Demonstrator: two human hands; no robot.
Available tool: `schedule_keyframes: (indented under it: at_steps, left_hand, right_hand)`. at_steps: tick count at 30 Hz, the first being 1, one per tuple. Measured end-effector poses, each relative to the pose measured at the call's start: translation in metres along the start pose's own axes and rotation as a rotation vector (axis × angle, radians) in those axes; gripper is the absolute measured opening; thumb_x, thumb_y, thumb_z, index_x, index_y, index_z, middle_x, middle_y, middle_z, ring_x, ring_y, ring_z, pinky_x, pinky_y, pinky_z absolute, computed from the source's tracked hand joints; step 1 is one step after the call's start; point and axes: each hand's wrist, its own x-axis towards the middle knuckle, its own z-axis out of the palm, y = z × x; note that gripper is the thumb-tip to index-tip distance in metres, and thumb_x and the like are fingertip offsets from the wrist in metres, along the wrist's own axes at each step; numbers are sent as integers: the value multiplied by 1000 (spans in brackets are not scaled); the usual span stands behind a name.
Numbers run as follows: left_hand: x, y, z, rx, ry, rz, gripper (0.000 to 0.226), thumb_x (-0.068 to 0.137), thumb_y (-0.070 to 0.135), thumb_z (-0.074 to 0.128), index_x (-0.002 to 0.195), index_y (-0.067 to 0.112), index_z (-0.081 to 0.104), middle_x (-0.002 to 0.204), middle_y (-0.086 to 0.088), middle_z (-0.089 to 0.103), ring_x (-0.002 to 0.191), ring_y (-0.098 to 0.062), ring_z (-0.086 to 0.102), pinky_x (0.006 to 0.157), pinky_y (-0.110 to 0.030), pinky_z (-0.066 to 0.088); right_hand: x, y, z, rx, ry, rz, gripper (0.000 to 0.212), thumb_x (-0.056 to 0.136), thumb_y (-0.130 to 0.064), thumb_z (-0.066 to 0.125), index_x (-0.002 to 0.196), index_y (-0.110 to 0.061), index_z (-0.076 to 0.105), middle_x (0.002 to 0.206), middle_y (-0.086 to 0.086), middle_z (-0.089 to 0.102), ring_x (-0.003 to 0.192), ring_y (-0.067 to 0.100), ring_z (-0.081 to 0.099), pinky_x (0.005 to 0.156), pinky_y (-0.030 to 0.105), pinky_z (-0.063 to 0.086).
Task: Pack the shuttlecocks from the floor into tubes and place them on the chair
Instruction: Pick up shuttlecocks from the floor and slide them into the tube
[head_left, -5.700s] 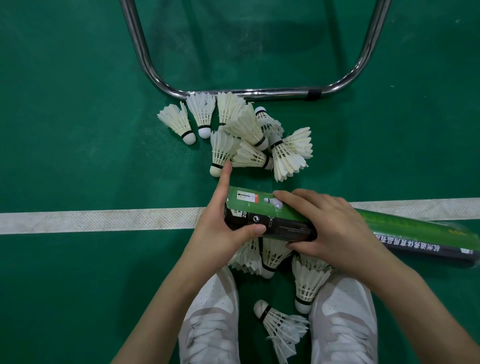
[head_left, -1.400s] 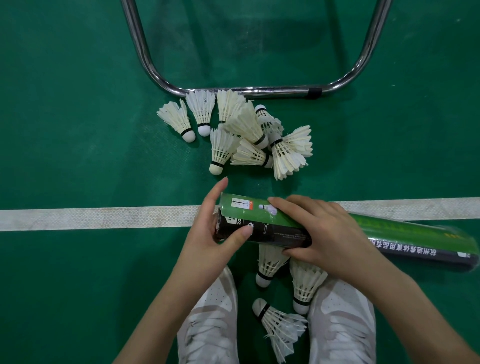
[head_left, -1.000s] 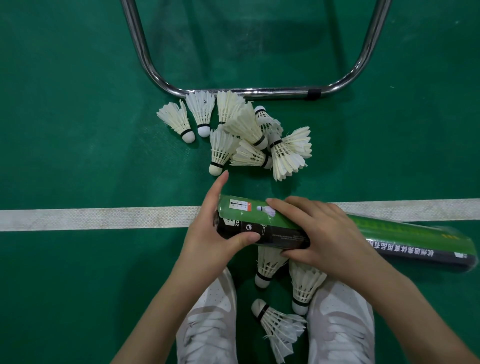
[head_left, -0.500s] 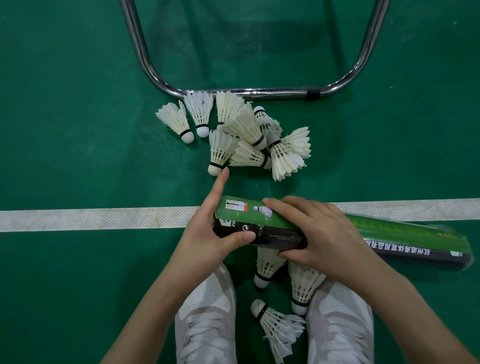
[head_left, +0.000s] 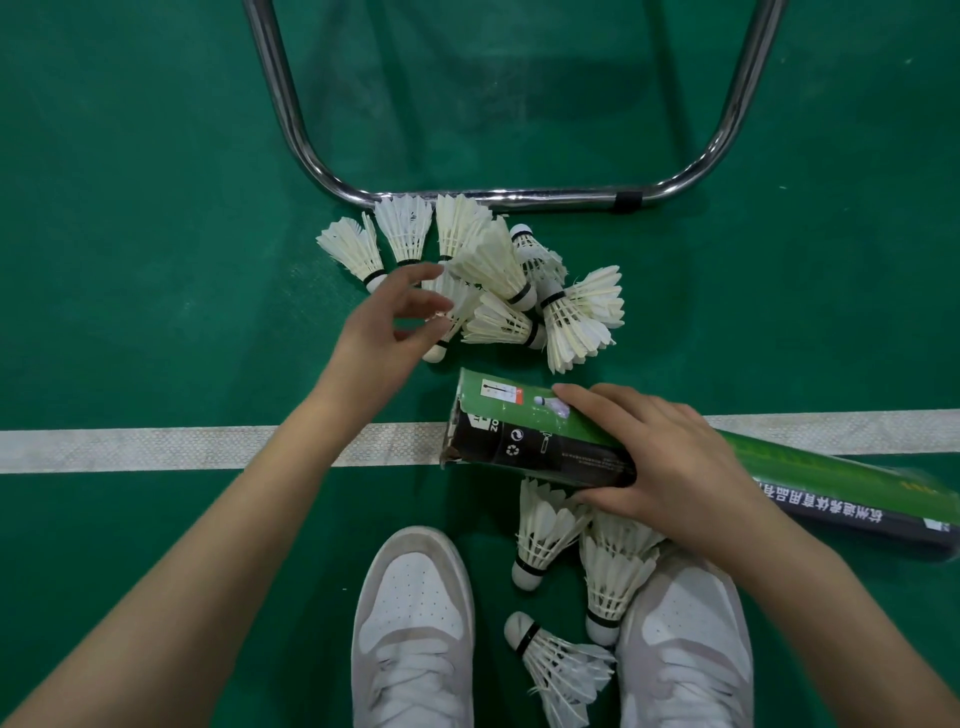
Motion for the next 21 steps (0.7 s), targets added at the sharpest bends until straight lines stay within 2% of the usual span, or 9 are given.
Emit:
schedule_keyframes:
  at_steps: [3,5,10,12,14,16,19,21]
  left_hand:
    - [16,-6,2,82,-27,48,50,92,0,56,136,19,43,121,7,57,113,-1,50,79,0,40]
    - [26,-8,2,115,-31,55,54,92,-3,53,140,18,38,127,10,50,124,-7,43,82,-2,39]
    - [37,-17,3,189,-100,2,58,94,2,51,146,20,30,141,8,47,132,-18,41,104,-24,30]
    - [34,-18,4,250,-71,5,60,93,3,55,145,19,31,135,8,52,126,-10,42,99,-18,27]
    - [28,-18,3,285,-25,-9,62,91,6,59,144,20,32,127,8,54,113,-2,41,90,-12,26]
    - [21,-21,4,285,24,-17,63,89,8,63,143,21,34,119,8,56,108,0,42,88,-12,26]
    - [6,-28,5,203,107,-43,61,86,7,67,140,21,42,102,5,58,102,-3,48,85,-11,31]
    - [-4,-33,6,159,147,-67,58,85,6,68,136,20,46,90,9,53,95,-9,51,85,-17,35]
  right_hand:
    - [-1,4,-2,-6,-21,25,88,73,-51,67,139,-50,9,139,-13,35,123,12,37,96,27,26]
    - [-2,5,-4,-10,-21,31,88,74,-51,67,139,-50,8,140,-14,34,124,12,36,97,28,26]
    - [-2,5,-3,-15,-25,30,87,74,-52,66,138,-52,6,140,-15,33,124,10,35,98,27,25]
    - [-3,5,-3,-14,-25,28,87,74,-51,66,138,-52,6,140,-15,34,124,10,35,98,27,25]
    - [-2,5,-2,-17,-30,29,88,74,-50,66,139,-51,7,140,-14,34,124,11,36,98,27,25]
    - [-2,5,-2,-6,-25,34,88,74,-49,68,139,-50,9,140,-13,35,123,12,37,97,28,26]
    - [-2,4,-2,-11,-26,30,88,74,-49,67,139,-51,7,140,-14,35,123,11,37,97,28,26]
    - [-3,4,0,-18,-29,28,88,74,-50,66,139,-50,7,140,-14,34,123,11,37,97,28,26]
